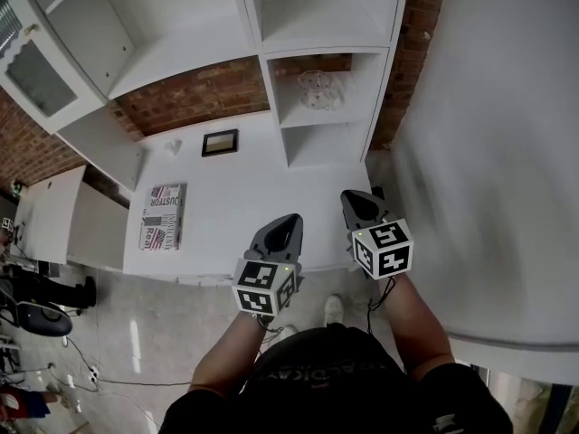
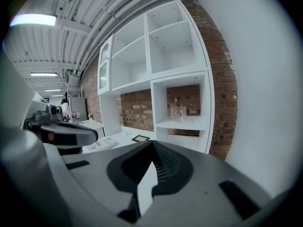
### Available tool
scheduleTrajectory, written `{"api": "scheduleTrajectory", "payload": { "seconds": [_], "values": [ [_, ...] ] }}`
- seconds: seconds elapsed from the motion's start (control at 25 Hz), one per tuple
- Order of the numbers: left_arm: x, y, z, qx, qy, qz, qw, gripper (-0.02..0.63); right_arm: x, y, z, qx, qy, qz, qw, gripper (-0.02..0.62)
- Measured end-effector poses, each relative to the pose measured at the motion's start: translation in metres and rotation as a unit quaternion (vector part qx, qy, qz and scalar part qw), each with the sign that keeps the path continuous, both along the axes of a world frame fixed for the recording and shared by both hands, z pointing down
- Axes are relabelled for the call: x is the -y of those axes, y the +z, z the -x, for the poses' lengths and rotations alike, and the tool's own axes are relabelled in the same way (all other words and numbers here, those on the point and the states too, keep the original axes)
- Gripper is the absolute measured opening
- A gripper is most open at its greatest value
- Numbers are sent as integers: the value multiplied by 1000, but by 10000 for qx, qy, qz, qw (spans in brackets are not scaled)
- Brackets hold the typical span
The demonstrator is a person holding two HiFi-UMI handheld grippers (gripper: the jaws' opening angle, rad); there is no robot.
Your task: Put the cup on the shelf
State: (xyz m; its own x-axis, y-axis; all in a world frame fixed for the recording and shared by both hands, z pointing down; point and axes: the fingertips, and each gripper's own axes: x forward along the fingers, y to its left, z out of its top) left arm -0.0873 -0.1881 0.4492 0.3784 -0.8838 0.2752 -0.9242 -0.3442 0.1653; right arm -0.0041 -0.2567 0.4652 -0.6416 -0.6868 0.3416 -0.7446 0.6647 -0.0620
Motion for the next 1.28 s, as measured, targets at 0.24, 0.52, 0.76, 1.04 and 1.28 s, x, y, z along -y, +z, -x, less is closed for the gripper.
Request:
{"api": "scheduleTrajectory", "payload": {
  "seconds": [0.24,0.52,0.76,1.04,1.28],
  "values": [
    [-32,-6,3,-60,219,-71,9997,5,-40,-11,-1,11,213,-58,9998,0],
    [-66,-16,2,-108,418,-177,9989,5,-83,-22,2,44,333,-137,9993,0],
    [-89,-20,7,-127,527,-212,9983,5,-110,-28,7,64,431,-177,9989,0],
    [-104,-17,11,-138,653,-231,9975,5,-130,-25,9,49,550,-175,9983,0],
    [-106,-14,13,-142,762,-228,9967,5,-137,-23,9,44,671,-177,9976,0]
  ]
}}
